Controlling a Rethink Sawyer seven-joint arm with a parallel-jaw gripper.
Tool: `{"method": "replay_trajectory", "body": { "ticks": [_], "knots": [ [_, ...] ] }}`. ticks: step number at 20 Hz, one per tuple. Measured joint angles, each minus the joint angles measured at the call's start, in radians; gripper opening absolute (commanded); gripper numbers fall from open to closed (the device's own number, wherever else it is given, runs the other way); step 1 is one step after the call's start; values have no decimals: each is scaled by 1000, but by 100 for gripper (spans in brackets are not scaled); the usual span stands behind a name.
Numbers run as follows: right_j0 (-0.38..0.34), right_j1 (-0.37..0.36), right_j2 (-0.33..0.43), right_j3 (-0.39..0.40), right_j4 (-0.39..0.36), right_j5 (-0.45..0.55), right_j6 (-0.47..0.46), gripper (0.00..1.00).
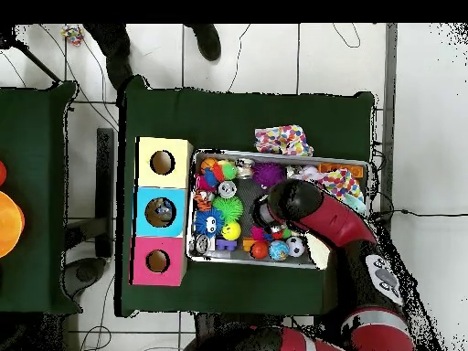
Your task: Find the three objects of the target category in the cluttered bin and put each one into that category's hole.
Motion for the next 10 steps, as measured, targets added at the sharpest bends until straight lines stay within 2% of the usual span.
{"method": "replay_trajectory", "body": {
  "ticks": [5,6,10],
  "knots": [
    [39,-14,-34,0,-96,-80,0,100],
    [54,-21,-44,0,-137,-123,0,100],
    [63,-28,-53,0,-178,-171,0,100]
  ]
}}
